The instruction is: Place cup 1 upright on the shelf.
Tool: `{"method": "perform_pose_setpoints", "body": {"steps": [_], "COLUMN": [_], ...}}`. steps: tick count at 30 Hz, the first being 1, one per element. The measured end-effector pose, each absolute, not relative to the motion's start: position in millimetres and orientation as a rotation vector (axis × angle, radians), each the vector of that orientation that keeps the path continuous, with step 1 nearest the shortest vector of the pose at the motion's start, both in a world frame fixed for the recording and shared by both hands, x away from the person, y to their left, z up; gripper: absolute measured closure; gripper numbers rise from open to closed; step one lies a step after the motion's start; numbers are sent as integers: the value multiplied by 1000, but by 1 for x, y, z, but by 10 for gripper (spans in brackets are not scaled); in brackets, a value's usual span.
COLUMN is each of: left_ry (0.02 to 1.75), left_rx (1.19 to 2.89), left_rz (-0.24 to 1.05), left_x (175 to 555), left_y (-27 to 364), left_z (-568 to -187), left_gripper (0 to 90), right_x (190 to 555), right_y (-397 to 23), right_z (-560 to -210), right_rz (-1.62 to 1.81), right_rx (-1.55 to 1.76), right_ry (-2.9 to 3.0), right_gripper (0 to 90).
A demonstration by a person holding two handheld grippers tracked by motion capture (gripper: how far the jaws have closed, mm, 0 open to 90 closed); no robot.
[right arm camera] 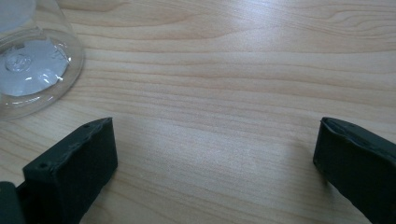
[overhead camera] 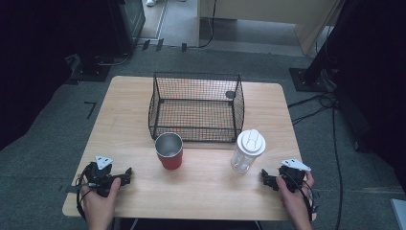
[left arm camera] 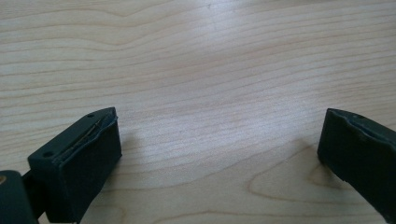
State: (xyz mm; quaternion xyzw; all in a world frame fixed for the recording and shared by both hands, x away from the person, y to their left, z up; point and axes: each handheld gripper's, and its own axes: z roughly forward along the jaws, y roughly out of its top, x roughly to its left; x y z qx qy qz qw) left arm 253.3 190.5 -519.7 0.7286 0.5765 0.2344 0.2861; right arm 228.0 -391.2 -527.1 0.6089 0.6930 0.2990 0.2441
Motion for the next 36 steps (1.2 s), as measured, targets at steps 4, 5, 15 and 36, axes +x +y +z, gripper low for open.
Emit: {"method": "perform_pose_setpoints", "body": {"steps": [4,5,15,36], "left_ry": [1580,1587,1550,1272], "left_rx": [1922,1919,1864,1876], "left_rz": [638,644,632,600], "left_x": [254,254,247,241], "left_y": [189,188,191,130], "left_z": [-520,-520,-512,-472], "left_gripper": [0,0,0,0], "right_x": [230,230,230,230], "right_y": [-391,-391,-391,-392], "right_z": [-527,-527,-527,-527], "right_rz": [821,820,820,824], "right_rx": [1659,1660,1660,1650], "right_ry": [1897,1897,1896,1908], "right_gripper": [0,0,0,0]}}
